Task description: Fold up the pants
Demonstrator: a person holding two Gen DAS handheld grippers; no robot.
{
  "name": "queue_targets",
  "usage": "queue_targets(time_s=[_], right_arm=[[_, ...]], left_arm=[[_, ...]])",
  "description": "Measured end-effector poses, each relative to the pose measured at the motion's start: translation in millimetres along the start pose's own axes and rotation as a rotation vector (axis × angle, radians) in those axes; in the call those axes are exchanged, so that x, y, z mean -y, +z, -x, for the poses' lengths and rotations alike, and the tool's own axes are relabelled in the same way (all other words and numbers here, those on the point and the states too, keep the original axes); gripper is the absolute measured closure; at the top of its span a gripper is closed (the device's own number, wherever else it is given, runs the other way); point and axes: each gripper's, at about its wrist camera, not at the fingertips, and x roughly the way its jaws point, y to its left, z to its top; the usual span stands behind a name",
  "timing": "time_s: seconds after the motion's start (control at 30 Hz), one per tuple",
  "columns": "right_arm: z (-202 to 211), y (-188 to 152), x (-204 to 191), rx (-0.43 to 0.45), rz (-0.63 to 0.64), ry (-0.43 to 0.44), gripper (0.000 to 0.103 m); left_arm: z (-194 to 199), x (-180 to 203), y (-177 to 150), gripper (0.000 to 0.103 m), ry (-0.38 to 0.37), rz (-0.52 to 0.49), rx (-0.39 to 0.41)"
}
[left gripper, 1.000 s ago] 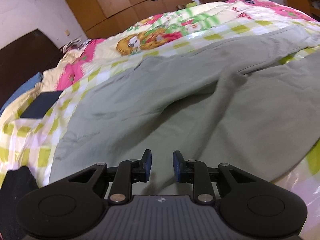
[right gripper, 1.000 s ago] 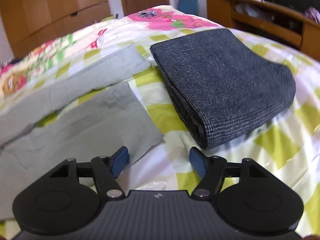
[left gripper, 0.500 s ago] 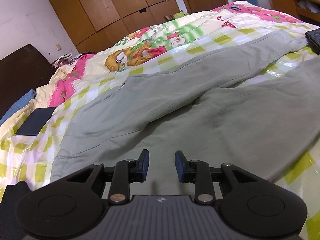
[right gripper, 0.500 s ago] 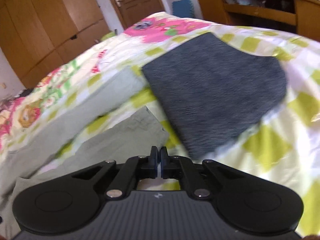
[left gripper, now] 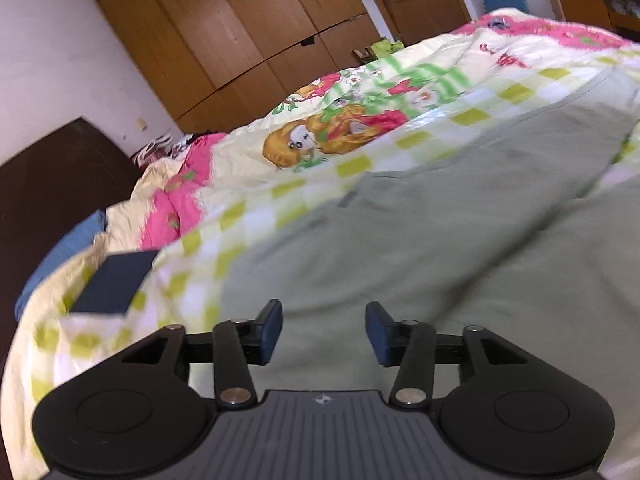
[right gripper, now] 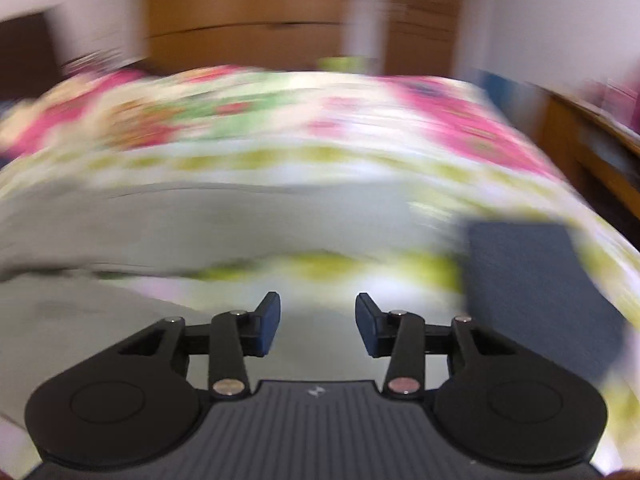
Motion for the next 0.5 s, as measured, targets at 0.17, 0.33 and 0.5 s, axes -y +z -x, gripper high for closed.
queue_targets(time_s=[0.17,0.33,0.5], right_arm=[[-107,76,-74,-0.068,0.299,0.195,0.052],[-181,118,-106,-0.140,0.467,0.253,0.047],[-219,132,-110,-0.210,0.508,0.291,0.044]], left_arm=[[-75,-51,20,0.040,0.000,-0.084,-0.061],[-141,-84,37,0.040,-0.056,-0.112,-0.144],[-187,-98,51,0.040,-0.155,-0.117,-0.202]])
